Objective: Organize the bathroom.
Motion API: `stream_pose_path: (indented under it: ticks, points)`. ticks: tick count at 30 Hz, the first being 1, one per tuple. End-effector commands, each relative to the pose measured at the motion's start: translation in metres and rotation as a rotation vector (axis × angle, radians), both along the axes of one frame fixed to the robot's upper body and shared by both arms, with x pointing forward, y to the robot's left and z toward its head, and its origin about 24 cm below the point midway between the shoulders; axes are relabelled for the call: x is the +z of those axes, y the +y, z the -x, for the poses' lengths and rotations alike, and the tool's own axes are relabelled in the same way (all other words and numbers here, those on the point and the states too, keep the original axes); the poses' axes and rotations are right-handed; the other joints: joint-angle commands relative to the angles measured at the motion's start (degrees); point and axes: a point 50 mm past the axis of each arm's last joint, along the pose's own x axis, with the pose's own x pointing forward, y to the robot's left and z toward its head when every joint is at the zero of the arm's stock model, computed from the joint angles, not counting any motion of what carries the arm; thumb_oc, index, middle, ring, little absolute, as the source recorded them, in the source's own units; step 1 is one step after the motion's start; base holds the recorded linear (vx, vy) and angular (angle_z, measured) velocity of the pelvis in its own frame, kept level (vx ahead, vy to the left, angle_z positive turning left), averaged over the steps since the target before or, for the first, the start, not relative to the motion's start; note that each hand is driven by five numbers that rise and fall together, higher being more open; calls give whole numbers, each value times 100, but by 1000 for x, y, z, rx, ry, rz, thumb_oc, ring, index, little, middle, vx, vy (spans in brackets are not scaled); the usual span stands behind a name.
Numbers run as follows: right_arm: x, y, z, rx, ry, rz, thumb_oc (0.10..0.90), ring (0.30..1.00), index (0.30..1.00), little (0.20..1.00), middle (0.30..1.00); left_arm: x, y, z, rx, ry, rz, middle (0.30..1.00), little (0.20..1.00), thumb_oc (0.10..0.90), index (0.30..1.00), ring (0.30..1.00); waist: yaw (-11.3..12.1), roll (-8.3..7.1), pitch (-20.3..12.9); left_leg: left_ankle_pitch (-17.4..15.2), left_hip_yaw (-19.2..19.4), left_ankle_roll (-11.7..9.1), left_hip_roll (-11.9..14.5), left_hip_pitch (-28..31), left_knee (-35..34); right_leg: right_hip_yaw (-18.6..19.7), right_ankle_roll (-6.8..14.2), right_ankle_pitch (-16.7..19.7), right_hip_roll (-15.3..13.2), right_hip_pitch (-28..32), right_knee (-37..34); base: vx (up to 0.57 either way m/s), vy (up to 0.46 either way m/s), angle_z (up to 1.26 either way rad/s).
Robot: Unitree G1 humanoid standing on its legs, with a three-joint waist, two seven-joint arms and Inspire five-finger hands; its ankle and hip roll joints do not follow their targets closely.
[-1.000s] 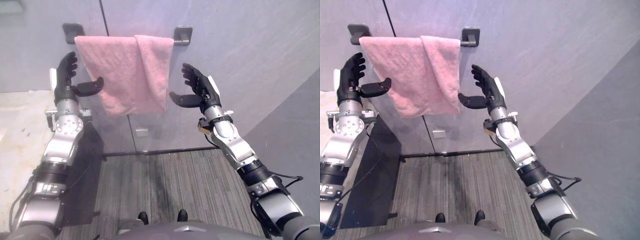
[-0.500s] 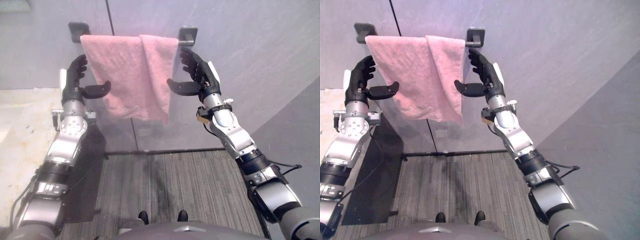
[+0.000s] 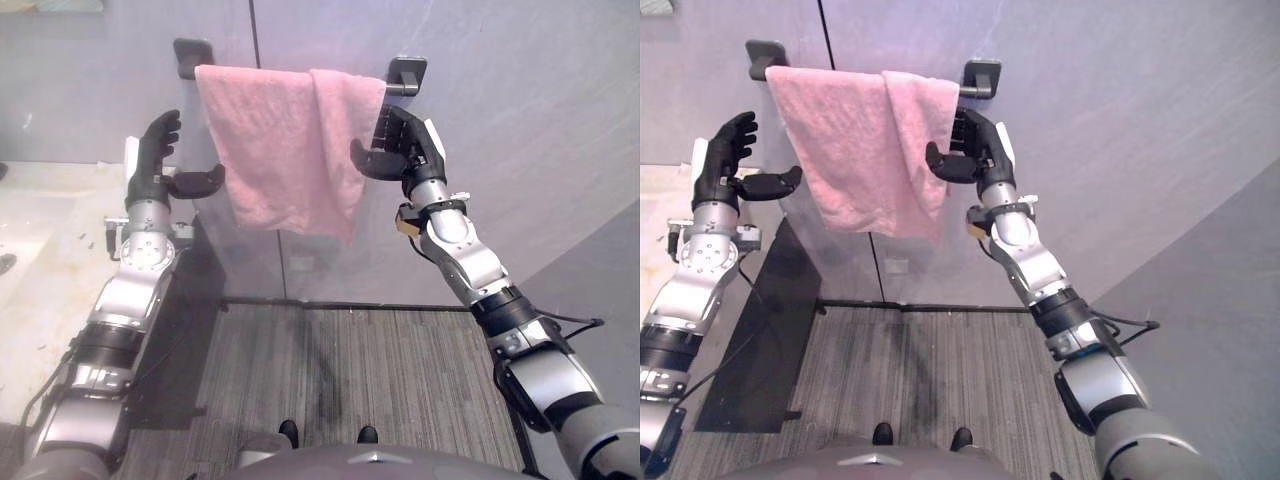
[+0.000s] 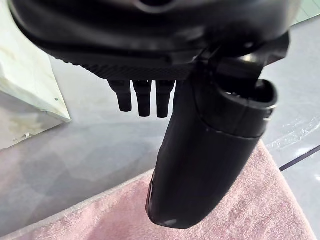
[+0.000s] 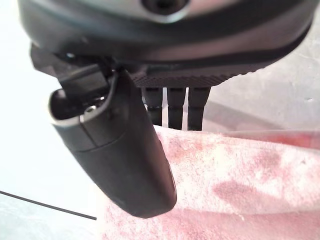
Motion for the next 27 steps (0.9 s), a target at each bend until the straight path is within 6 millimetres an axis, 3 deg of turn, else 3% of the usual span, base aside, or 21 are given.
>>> stream_pose_path:
  ticks: [1,23,27]
  points:
    - [68,5,-4,7,-293,-83,400,300,300,300,300,54,-12,-4,-85,-236,-171,900,900,800,900,900,30,66,-798,-324,138,-86,53,98,-10,-353,579,-5,-582,197,-11,0,0,0]
    - [47,-7,2,-30,-254,-42,400,300,300,300,300,46,-6,0,-61,-217,-137,900,900,800,900,900,-103,107,-763,-346,272,-87,100,124,-10,-331,574,-25,-570,163,5,0,0,0]
    - [39,-11,5,-28,-237,-53,400,300,300,300,300,41,-8,0,-101,-192,-42,900,900,800,900,900,-147,113,-760,-348,288,-81,105,133,-10,-284,569,-47,-562,167,22,0,0,0]
